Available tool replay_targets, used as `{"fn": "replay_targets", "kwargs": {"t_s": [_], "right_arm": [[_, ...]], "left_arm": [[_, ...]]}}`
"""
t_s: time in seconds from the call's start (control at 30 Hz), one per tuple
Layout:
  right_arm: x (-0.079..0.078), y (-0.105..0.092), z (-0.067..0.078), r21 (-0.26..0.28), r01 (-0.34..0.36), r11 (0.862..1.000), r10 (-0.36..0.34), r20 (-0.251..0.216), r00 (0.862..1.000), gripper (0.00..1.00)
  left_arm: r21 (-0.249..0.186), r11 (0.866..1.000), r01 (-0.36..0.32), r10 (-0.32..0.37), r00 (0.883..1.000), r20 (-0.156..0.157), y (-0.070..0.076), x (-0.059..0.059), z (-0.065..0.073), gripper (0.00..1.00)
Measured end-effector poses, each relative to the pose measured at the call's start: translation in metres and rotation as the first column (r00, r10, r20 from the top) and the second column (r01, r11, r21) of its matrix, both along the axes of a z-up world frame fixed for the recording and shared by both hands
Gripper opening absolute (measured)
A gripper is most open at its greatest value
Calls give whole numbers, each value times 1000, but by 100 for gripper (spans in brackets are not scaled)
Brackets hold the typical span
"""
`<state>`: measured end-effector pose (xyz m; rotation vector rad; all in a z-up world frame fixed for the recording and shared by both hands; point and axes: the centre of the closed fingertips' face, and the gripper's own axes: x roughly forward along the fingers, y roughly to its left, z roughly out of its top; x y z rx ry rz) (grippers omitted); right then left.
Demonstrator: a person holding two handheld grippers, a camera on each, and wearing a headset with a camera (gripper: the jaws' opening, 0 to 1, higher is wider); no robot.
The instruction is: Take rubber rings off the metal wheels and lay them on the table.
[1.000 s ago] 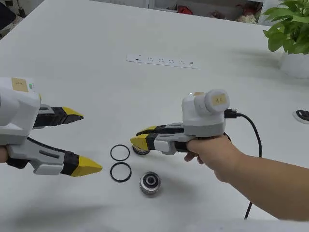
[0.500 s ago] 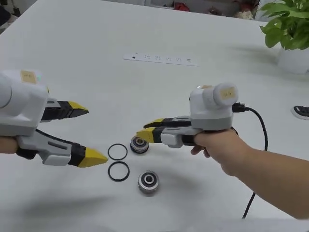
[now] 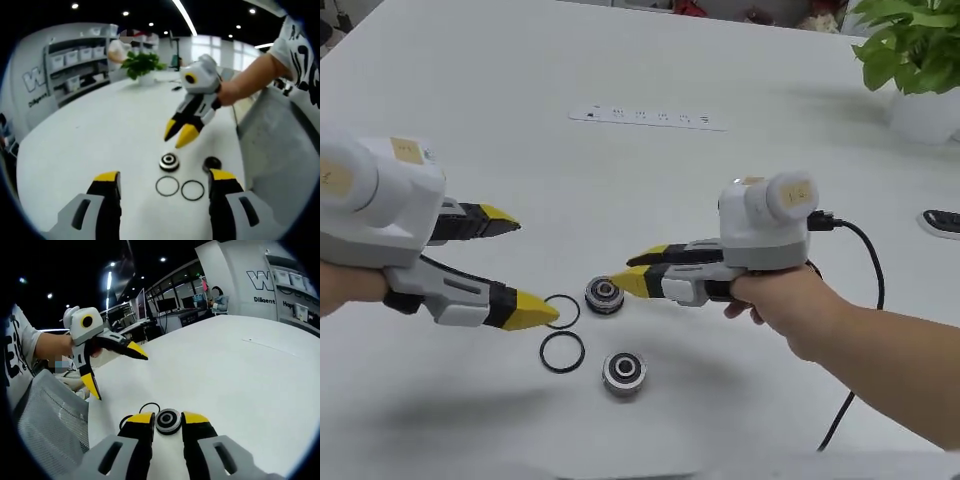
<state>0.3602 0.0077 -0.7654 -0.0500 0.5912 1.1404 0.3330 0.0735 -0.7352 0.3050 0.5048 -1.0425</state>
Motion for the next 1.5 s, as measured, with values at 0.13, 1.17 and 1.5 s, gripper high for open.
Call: {"fn": "replay_targets", "kwargs": {"t_s": [0.13,1.17,1.5], "right_arm": [[-1,-2,-4,-13,-8,1000,8,7,1000,19],[-11,-8,-36,-104,-71,992,72,11,997,21],[-10,-6,-40,-110,-77,991,79,14,997,19]], "left_arm": [[1,1000,1,-1,1000,-4,-3,3,-3,71],[12,999,33,-32,998,-49,-29,11,-30,58],[6,1000,30,-30,998,-61,-36,14,-36,51]]}}
